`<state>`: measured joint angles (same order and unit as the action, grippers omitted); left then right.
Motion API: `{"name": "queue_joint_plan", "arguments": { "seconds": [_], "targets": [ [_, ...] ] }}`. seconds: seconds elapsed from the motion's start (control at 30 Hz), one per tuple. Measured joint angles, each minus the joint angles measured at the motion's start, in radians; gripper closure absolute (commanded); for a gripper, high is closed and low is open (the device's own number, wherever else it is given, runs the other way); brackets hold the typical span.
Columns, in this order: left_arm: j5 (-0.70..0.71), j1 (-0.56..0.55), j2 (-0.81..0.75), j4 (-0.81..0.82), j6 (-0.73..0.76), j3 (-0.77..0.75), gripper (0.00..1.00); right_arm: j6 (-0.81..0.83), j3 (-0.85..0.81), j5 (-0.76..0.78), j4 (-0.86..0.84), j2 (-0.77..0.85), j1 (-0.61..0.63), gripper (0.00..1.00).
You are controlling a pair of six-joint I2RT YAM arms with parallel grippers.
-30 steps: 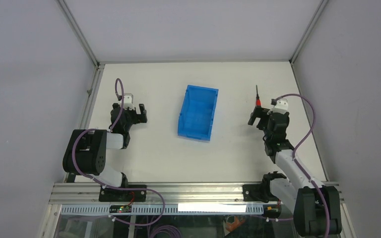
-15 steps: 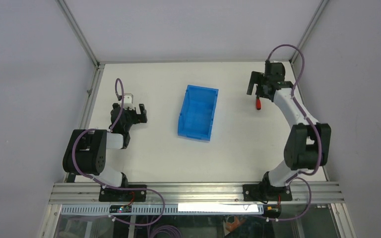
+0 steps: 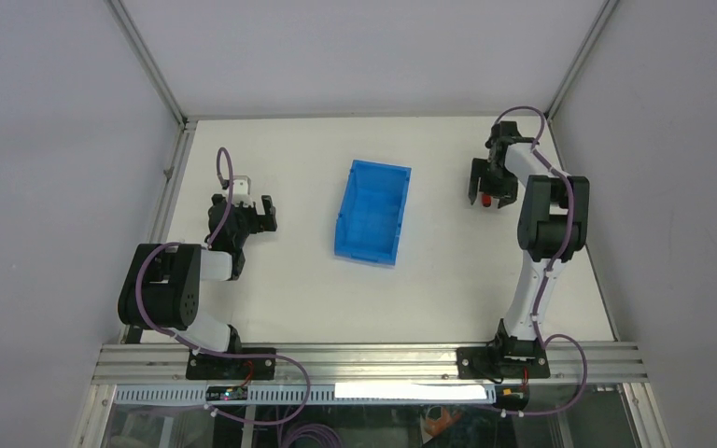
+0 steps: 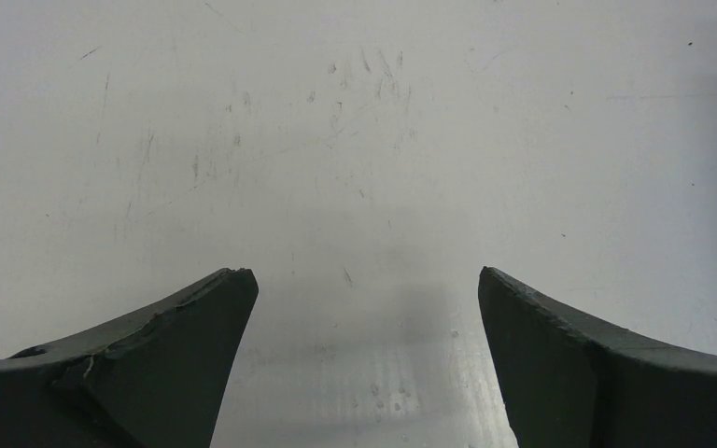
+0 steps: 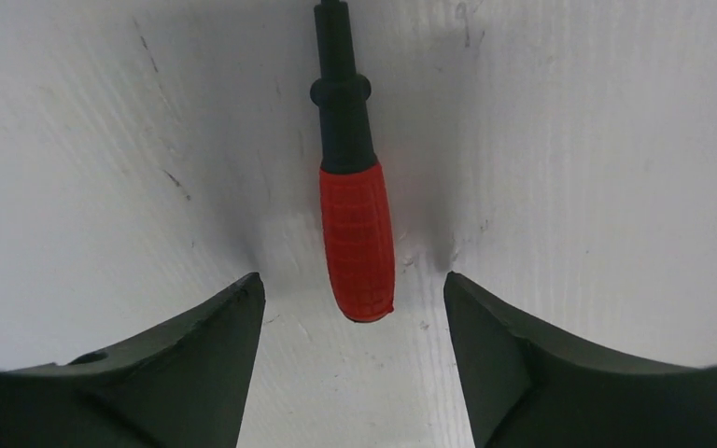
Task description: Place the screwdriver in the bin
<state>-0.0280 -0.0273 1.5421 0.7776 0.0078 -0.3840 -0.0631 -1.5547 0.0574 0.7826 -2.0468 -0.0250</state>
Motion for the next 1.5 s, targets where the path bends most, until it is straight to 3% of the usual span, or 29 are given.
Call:
{"name": "queue_joint_plan", "arguments": {
  "seconds": [0.07,0.13,0.23,0.43,0.6,1.03,1.23,1.5],
  "targets": [
    [0.000,0.000,0.000,0.000,0.000,0.000,0.01,0.006,0.000,0.006,0.001,-0.019,-0.001,0.53],
    [0.000,0.000,0.000,0.000,0.000,0.000,0.01,0.001,-0.003,0.003,0.001,-0.031,-0.001,0.60],
    [0.000,0.000,0.000,0.000,0.000,0.000,0.01,0.000,-0.008,0.009,-0.008,-0.034,-0.003,0.78],
    [0.000,0.000,0.000,0.000,0.000,0.000,0.01,0.002,-0.009,0.025,-0.014,-0.033,-0.004,1.00],
    [0.000,0.000,0.000,0.000,0.000,0.000,0.01,0.001,-0.008,0.031,0.008,0.011,-0.005,1.00],
    [0.000,0.000,0.000,0.000,0.000,0.000,0.01,-0.088,-0.051,0.034,0.193,0.411,0.032,1.00],
    [0.000,0.000,0.000,0.000,0.000,0.000,0.01,-0.184,-0.098,0.051,0.282,0.468,0.188,1.00],
    [0.000,0.000,0.000,0.000,0.000,0.000,0.01,-0.301,-0.180,0.087,0.317,0.485,0.533,1.00]
  ]
}}
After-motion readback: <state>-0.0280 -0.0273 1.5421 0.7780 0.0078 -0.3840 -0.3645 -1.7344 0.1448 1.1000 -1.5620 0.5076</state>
